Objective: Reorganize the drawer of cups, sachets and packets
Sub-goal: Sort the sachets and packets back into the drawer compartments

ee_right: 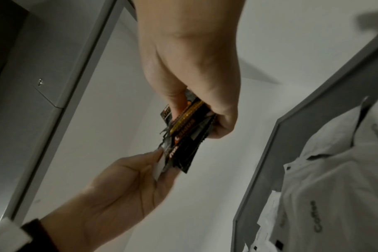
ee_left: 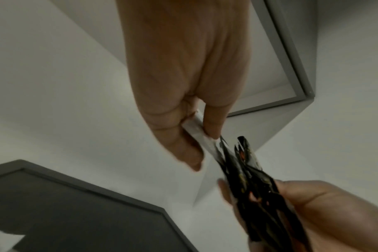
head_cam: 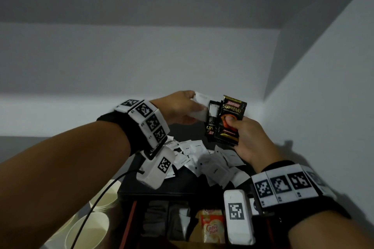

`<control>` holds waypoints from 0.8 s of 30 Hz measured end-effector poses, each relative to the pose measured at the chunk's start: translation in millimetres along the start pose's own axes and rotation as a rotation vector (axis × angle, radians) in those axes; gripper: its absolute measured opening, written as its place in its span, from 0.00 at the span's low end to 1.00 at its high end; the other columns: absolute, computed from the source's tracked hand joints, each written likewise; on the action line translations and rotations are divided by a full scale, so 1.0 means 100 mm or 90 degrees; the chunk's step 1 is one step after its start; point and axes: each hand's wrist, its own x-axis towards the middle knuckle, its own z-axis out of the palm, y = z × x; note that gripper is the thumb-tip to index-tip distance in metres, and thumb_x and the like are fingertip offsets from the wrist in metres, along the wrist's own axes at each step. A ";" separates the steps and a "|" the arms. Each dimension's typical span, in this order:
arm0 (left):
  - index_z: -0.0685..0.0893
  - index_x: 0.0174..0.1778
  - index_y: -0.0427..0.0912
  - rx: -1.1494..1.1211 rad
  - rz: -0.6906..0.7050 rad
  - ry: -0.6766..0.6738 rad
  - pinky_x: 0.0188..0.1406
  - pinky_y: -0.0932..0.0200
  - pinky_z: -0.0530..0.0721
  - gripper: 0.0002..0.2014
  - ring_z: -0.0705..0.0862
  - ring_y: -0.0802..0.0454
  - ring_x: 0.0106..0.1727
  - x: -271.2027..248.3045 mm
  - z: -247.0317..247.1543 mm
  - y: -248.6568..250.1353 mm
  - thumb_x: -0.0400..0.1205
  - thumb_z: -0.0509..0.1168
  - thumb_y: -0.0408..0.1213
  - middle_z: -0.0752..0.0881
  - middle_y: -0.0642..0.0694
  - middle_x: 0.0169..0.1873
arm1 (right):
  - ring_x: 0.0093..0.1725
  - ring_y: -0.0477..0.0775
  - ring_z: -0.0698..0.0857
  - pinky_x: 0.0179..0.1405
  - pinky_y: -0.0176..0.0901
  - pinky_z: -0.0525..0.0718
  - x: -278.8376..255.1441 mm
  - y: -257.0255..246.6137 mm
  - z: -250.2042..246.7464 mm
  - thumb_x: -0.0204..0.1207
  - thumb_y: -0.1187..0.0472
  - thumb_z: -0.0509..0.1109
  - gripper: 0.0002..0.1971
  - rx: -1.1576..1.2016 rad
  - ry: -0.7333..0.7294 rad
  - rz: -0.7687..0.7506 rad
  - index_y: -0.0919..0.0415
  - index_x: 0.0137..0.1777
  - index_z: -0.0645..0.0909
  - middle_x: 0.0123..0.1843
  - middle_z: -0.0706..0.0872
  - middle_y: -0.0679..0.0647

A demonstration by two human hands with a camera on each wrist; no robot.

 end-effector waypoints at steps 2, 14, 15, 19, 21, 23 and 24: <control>0.77 0.55 0.39 0.136 -0.062 0.012 0.36 0.60 0.75 0.06 0.75 0.53 0.40 -0.07 -0.06 -0.13 0.85 0.58 0.35 0.77 0.45 0.43 | 0.45 0.60 0.84 0.56 0.66 0.82 0.01 0.00 -0.04 0.79 0.69 0.65 0.09 -0.012 0.030 0.011 0.64 0.57 0.79 0.43 0.84 0.57; 0.59 0.81 0.47 0.719 -0.277 -0.161 0.72 0.61 0.63 0.35 0.63 0.46 0.79 -0.23 0.02 -0.79 0.82 0.57 0.61 0.63 0.46 0.78 | 0.36 0.55 0.80 0.33 0.49 0.77 -0.05 0.00 -0.23 0.80 0.67 0.65 0.09 -0.065 0.170 0.072 0.61 0.38 0.75 0.38 0.81 0.56; 0.55 0.82 0.44 0.716 -0.258 -0.163 0.72 0.59 0.63 0.37 0.61 0.46 0.80 -0.21 0.05 -0.77 0.82 0.59 0.58 0.60 0.45 0.80 | 0.36 0.55 0.80 0.34 0.49 0.78 -0.06 0.01 -0.23 0.80 0.67 0.65 0.09 -0.068 0.166 0.077 0.61 0.38 0.75 0.38 0.81 0.56; 0.58 0.81 0.41 0.739 -0.206 -0.136 0.70 0.56 0.68 0.37 0.66 0.45 0.78 -0.19 0.14 -0.67 0.80 0.67 0.45 0.66 0.43 0.78 | 0.37 0.56 0.81 0.44 0.54 0.81 -0.12 0.02 -0.20 0.80 0.67 0.65 0.08 -0.077 0.168 0.080 0.61 0.39 0.76 0.39 0.81 0.57; 0.70 0.75 0.37 0.778 -0.163 -0.110 0.64 0.54 0.74 0.27 0.74 0.43 0.72 -0.17 0.18 -0.63 0.80 0.67 0.37 0.77 0.40 0.65 | 0.37 0.57 0.82 0.47 0.55 0.80 -0.15 0.02 -0.19 0.80 0.67 0.65 0.07 -0.087 0.174 0.083 0.61 0.40 0.76 0.39 0.82 0.57; 0.80 0.66 0.36 0.783 -0.149 -0.093 0.60 0.57 0.77 0.17 0.79 0.43 0.66 -0.17 0.18 -0.58 0.81 0.62 0.32 0.80 0.43 0.54 | 0.38 0.57 0.82 0.47 0.56 0.81 -0.17 0.02 -0.21 0.80 0.67 0.65 0.06 -0.091 0.168 0.083 0.60 0.41 0.76 0.40 0.82 0.57; 0.83 0.63 0.36 0.785 -0.149 -0.088 0.61 0.58 0.77 0.15 0.80 0.44 0.65 -0.17 0.16 -0.56 0.82 0.60 0.31 0.83 0.43 0.56 | 0.38 0.57 0.82 0.45 0.55 0.82 -0.19 0.00 -0.21 0.80 0.67 0.65 0.06 -0.091 0.171 0.088 0.60 0.41 0.76 0.40 0.82 0.57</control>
